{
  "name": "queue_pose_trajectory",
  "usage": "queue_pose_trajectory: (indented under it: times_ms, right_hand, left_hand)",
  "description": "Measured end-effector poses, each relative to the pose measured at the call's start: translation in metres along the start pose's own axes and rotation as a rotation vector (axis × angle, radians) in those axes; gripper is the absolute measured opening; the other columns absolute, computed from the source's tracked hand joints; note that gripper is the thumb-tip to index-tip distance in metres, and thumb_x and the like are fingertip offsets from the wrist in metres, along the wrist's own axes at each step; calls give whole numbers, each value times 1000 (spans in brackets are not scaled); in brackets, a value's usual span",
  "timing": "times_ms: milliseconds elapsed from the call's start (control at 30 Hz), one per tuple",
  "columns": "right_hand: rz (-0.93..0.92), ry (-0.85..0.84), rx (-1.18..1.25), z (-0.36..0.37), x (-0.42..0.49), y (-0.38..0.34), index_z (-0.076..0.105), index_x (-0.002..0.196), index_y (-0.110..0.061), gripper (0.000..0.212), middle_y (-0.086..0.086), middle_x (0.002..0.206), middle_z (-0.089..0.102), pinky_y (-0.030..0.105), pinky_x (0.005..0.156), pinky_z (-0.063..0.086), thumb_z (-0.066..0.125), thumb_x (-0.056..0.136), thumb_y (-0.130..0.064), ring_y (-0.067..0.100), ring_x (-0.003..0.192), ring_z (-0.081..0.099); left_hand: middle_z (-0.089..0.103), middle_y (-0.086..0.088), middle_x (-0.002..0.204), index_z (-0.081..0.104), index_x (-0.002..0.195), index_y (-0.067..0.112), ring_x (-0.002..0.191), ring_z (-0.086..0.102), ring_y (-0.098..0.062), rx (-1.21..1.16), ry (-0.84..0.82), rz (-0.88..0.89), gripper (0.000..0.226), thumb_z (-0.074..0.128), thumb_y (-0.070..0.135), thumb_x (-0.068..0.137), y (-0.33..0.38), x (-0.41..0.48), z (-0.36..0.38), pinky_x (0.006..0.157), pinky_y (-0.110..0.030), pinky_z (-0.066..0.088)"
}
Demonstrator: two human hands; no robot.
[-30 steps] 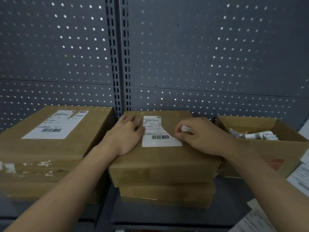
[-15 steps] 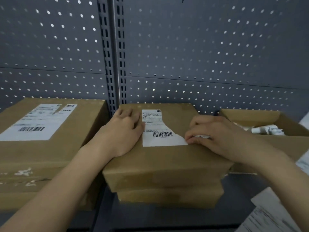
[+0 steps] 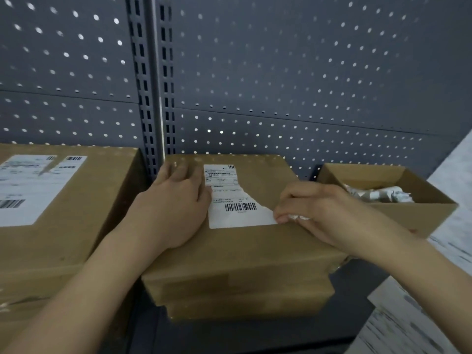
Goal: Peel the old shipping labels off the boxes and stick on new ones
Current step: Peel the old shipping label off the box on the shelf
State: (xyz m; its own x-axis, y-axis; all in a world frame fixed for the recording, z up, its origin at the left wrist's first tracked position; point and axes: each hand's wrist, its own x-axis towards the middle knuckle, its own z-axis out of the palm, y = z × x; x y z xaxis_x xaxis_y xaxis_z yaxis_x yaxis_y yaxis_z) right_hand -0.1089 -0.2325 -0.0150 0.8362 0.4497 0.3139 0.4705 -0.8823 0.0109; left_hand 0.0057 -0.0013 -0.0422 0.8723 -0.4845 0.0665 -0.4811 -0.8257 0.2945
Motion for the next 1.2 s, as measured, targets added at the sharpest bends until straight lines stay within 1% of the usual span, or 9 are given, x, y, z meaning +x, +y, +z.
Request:
queue_pose_trajectory:
  times_ms: [200,333,433,533,700,867,1033,1100,1200]
  right_hand:
    - [26,-4,19,2,4,1,71,88,-16,21,-5,90,61,32,61,54,69,83,4,15,69,60]
    - [76,-116,127,-14,10,1,75,86,-19,10,-10,90,63,5,74,39,70,87,-11,3,83,54]
    - [98,-201,102,-18,17,1,76,89,-22,11,-12,92,62,18,76,44,66,91,-21,2,82,53]
    - [45,-220,22,-15,21,-1,74,85,-19,13,-7,88,60,32,71,49,64,91,-13,11,77,55]
    - [-65,-121,-133,-7,14,-3,67,74,-19,25,-4,77,57,29,49,48,74,70,5,13,62,50]
    - [-105,3,-145,3,10,0,65,72,-17,35,-2,74,56,25,47,43,74,60,15,10,62,36]
    - [-4,-67,27,-5,10,2,70,80,-18,16,-4,85,60,35,62,53,61,85,-5,17,68,58]
    - [50,-105,122,-10,12,4,73,85,-22,17,-7,89,62,35,73,52,58,91,-20,13,77,60]
    - [73,-165,141,-13,14,5,75,88,-23,14,-10,93,62,30,79,48,62,93,-21,7,83,57]
  left_hand:
    - [4,8,163,8,155,31,150,-8,-17,-9,1,-18,57,19,48,101,1,-2,-2,118,-51,21]
    - [7,10,163,9,155,34,150,-6,-16,-35,2,-13,57,20,49,101,-1,-3,-2,118,-51,21]
    - [5,11,163,8,155,36,150,-8,-16,-42,-9,-26,58,20,51,100,-1,-3,-2,118,-51,19]
    - [4,12,163,7,155,37,150,-8,-15,-45,-8,-38,58,21,52,100,0,-4,-2,119,-50,18]
    - [4,11,163,9,155,36,150,-9,-15,-46,-13,-40,58,21,52,100,1,-4,-2,119,-51,17]
    - [5,12,163,11,154,35,150,-7,-15,-38,-14,-47,57,21,52,101,2,-4,-2,119,-49,16]
    - [6,11,163,11,154,35,150,-7,-15,-38,-10,-45,57,22,52,101,1,-4,-1,119,-49,16]
    - [6,11,163,11,154,35,150,-6,-15,-41,-9,-43,57,22,52,100,0,-3,-1,119,-49,17]
    - [7,11,163,12,154,36,150,-5,-15,-44,-7,-40,57,23,52,100,-1,-3,-1,118,-50,19]
